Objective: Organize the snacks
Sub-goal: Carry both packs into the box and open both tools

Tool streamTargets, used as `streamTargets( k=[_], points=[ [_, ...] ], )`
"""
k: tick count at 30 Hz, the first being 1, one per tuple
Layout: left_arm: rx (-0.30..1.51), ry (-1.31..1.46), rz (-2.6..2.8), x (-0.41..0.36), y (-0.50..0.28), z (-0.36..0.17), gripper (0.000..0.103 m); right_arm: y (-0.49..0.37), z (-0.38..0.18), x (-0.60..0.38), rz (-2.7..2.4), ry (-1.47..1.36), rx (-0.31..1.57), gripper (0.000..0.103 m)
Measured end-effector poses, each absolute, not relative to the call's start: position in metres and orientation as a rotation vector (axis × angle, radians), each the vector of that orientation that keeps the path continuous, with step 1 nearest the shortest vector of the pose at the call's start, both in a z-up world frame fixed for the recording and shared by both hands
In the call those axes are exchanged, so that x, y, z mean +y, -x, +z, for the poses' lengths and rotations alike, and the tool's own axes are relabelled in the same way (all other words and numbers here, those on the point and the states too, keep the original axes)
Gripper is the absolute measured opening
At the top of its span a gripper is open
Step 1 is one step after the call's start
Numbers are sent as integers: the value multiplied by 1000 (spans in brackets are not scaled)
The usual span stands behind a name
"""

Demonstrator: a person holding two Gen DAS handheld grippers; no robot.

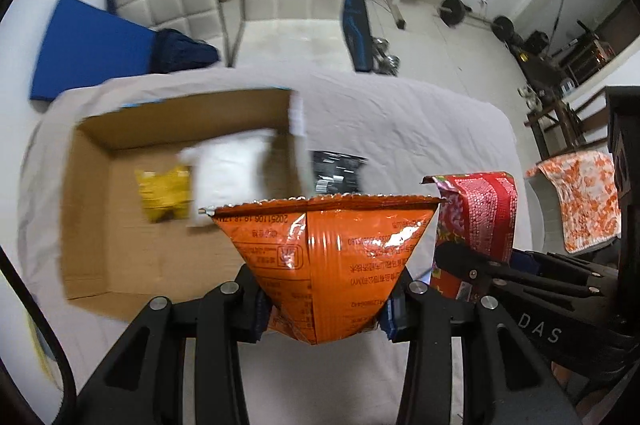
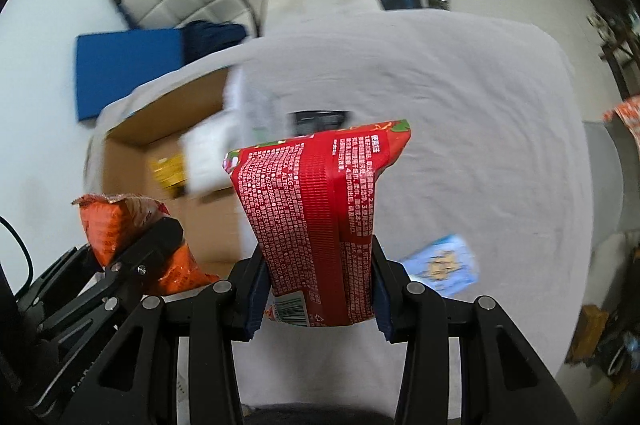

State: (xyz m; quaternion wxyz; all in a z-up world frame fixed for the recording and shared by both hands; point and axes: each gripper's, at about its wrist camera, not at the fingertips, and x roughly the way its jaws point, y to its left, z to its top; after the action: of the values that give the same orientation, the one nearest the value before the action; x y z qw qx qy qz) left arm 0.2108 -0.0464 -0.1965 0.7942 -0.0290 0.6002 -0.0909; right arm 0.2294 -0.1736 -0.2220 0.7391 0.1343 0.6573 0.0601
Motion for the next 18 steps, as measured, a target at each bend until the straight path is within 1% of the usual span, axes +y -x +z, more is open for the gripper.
streamTargets(
  k=[6, 10, 18],
  points=[
    [1225, 47, -120, 33, -196, -163, 38, -222, -197, -89, 217, -238, 1415, 46],
    [1187, 30, -63, 70, -191, -153, 38, -220, -188, -41, 251, -202, 1410, 46],
    [1160, 45, -5, 126, -182, -150, 38, -212, -196, 0, 269, -159, 1429, 46]
  ],
)
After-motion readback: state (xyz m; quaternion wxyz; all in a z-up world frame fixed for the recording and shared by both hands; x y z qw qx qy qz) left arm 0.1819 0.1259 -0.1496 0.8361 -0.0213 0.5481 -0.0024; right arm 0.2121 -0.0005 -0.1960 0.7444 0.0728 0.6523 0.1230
